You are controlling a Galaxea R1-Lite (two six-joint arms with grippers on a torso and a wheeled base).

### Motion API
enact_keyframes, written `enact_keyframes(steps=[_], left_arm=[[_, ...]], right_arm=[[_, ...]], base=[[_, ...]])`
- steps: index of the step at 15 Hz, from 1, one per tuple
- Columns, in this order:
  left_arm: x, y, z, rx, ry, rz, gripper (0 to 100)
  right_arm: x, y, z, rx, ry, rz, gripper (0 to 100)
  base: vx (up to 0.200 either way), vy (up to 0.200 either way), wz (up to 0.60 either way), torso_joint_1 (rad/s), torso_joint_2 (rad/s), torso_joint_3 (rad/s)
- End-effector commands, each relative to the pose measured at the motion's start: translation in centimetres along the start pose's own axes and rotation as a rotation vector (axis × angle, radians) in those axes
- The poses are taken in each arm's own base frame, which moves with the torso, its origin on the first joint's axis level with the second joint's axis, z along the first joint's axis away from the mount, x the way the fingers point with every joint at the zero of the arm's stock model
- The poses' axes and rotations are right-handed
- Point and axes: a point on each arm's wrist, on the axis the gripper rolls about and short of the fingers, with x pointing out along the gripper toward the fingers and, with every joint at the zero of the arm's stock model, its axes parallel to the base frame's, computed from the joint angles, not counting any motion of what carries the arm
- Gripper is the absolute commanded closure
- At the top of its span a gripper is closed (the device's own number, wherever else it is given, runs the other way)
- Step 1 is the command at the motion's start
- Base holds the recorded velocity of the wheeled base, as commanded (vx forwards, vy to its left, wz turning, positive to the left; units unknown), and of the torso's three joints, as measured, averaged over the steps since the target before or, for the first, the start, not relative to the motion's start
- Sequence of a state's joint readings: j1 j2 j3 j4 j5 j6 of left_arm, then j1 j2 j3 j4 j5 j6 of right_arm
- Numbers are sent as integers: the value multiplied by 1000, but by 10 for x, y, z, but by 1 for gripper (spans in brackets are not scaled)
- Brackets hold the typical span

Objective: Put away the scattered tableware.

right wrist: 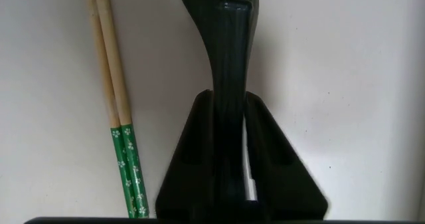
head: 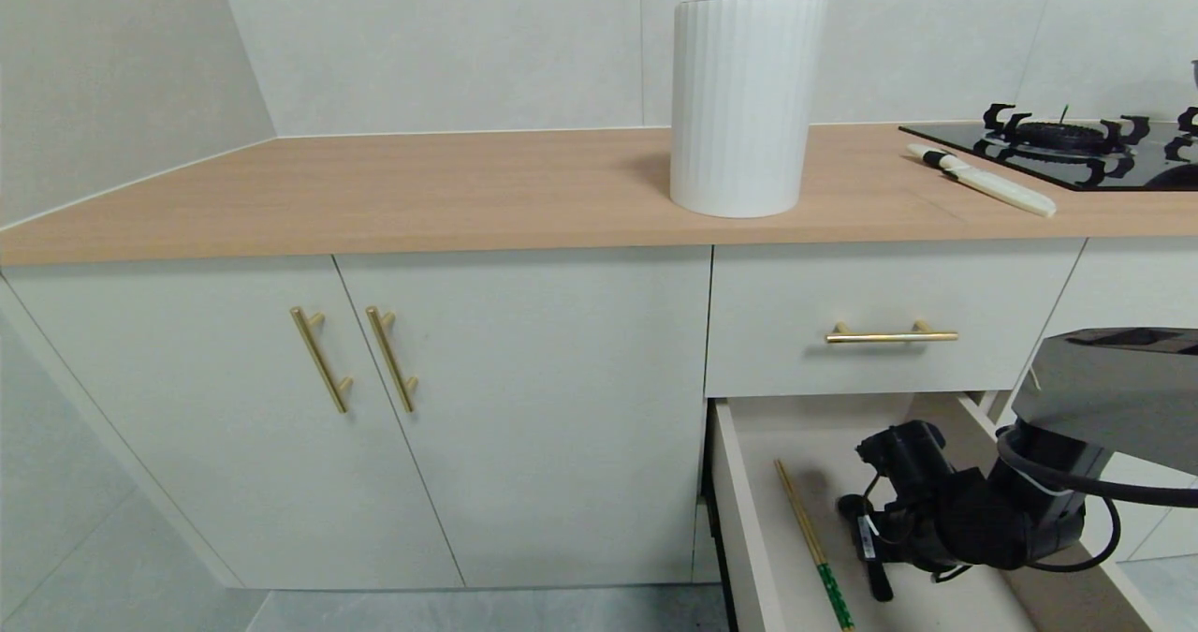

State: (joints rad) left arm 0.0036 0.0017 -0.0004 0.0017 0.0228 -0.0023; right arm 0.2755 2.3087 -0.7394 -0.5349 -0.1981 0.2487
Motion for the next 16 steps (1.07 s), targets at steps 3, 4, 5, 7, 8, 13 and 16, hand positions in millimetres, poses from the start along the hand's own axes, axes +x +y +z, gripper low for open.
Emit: enact_keyframes(steps=[3,4,5,7,8,13,16], left_arm=[[0,0,0,-1,0,0,0],[0,0,0,-1,0,1,0],[0,0,0,-1,0,1,0],[0,0,0,-1,0,0,0],[0,0,0,-1,0,0,0],[0,0,0,-1,0,0,0],[0,0,0,-1,0,1,0]], right_arm=[[-2,0,1,0,-5,3,0],[-3,0,0,0,-5,2,0],[-6,-1,2,2,-14,4,0],[-23,-2,8,8,-51,17,0],[-40,-5,11,12,-82,29,0],[-118,-17,23,-24,-170,73,0],[-170,-18,23,-55,-152,115,0]], base=[[0,0,0,0,0,0],[0,0,0,0,0,0],[0,0,0,0,0,0],[0,0,0,0,0,0],[0,0,0,0,0,0],[0,0,0,0,0,0],[0,0,0,0,0,0]])
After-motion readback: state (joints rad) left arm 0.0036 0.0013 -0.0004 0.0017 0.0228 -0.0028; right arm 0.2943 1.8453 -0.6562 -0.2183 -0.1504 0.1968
